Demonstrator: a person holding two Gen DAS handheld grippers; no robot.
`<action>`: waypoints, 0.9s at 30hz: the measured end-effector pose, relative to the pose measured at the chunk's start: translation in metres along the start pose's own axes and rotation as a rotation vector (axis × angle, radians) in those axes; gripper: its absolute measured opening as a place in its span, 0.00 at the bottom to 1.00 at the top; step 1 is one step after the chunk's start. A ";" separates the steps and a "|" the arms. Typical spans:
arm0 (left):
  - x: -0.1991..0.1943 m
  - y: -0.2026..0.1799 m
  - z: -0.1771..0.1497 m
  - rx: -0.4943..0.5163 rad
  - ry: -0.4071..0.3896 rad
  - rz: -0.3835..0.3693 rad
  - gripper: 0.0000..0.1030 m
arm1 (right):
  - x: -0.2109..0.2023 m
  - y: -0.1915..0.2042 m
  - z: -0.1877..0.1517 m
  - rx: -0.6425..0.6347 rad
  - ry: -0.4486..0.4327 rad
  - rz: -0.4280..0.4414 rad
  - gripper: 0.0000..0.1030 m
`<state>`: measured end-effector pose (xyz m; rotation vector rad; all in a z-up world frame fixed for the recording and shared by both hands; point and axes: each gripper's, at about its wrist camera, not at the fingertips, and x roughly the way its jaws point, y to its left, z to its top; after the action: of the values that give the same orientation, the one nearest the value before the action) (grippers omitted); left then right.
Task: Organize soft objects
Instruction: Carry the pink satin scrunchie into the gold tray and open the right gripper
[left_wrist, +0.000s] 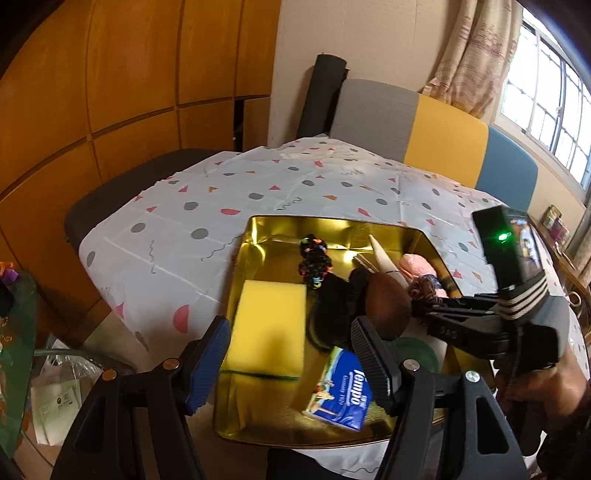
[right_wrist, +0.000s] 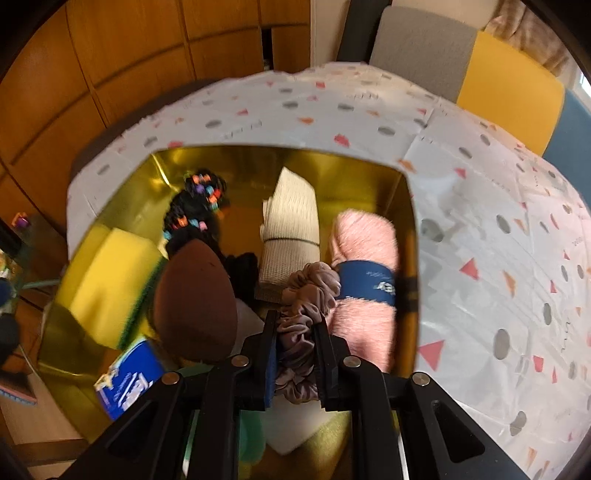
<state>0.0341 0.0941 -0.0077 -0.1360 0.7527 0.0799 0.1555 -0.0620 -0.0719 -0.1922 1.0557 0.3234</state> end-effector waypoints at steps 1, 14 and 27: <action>0.000 0.001 0.000 -0.003 0.000 0.003 0.67 | 0.003 0.000 0.000 0.001 0.003 -0.017 0.22; -0.020 -0.005 -0.002 0.007 -0.061 0.027 0.72 | -0.038 0.000 -0.021 0.051 -0.165 0.032 0.66; -0.038 -0.025 -0.016 0.008 -0.090 0.039 0.72 | -0.110 -0.008 -0.081 0.160 -0.367 -0.088 0.78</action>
<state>-0.0007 0.0658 0.0091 -0.1099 0.6657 0.1190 0.0419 -0.1130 -0.0146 -0.0324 0.7036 0.1839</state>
